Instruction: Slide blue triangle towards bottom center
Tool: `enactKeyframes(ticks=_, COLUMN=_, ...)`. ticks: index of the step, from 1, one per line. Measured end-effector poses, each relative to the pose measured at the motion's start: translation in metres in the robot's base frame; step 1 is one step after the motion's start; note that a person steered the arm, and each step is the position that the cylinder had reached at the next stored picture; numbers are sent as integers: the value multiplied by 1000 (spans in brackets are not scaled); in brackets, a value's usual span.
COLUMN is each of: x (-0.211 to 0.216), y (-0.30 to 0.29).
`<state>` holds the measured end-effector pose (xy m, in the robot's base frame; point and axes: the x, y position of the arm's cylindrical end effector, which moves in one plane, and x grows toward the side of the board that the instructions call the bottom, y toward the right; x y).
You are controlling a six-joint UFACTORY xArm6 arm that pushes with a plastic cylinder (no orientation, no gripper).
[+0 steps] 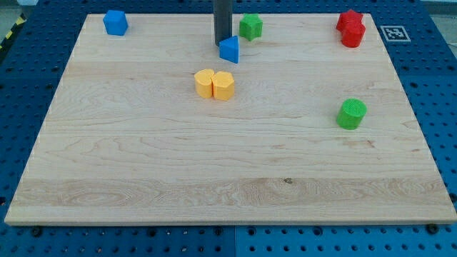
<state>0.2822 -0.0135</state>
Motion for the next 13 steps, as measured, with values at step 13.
enactKeyframes(ticks=13, x=207, y=75)
